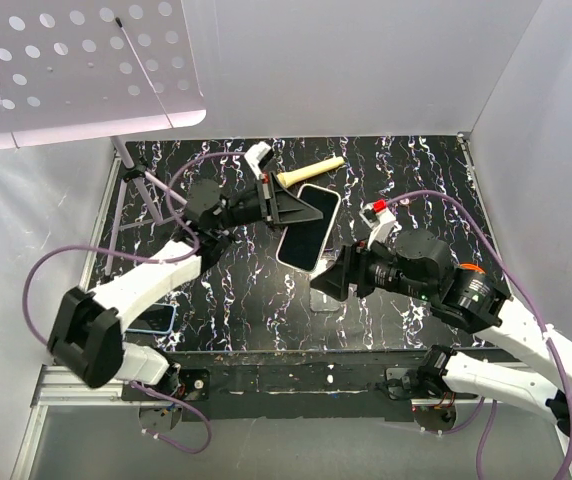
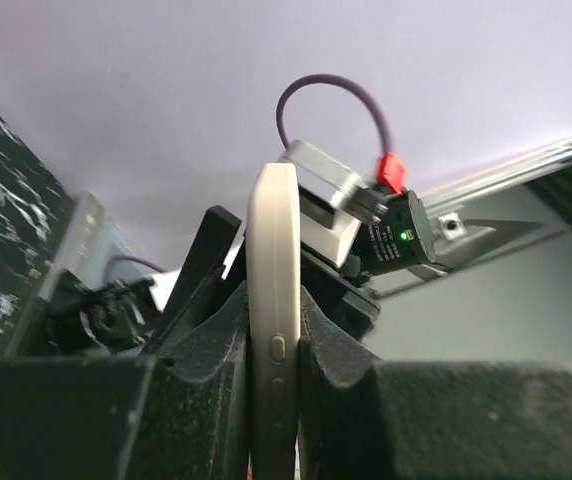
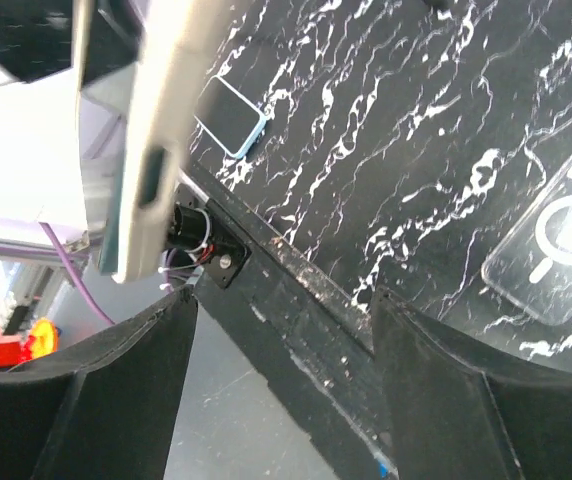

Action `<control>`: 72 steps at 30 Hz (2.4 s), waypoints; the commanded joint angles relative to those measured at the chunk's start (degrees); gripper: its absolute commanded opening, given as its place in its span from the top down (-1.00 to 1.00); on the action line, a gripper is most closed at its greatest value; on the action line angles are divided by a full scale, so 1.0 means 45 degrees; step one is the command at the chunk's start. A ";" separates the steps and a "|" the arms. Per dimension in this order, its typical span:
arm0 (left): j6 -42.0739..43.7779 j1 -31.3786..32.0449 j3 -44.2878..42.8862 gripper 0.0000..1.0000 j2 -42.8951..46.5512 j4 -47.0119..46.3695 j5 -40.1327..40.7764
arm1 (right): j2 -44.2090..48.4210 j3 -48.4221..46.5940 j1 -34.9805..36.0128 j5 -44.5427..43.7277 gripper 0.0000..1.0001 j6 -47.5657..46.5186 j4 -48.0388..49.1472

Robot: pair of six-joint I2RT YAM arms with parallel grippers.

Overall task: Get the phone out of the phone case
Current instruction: Remove the phone case from the phone.

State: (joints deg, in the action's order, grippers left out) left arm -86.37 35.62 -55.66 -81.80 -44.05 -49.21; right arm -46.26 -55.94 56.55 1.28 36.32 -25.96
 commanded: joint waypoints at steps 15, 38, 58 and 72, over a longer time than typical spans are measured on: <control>0.4115 -0.0278 -0.0717 1.00 0.2475 0.5064 0.2518 | 0.0007 -0.2529 -0.0361 0.2120 0.26 0.2712 0.0456; 0.3529 -0.0278 -0.0425 1.00 0.2396 0.4477 0.2576 | -0.0814 -0.0986 -0.2158 0.4326 0.22 0.3610 0.2526; 0.0172 -0.0064 0.0980 1.00 0.2104 0.0496 0.2751 | -0.1068 0.0515 -0.3093 0.3563 0.22 0.4740 0.4047; -0.0162 0.0522 0.0807 1.00 0.1928 -0.0386 0.3065 | -0.1204 0.1318 -0.3739 0.3719 0.21 0.5406 0.4400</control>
State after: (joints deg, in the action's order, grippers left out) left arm -82.13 34.22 -48.69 -74.96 -38.22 -33.12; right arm -49.34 -50.76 40.51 22.46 61.39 -6.24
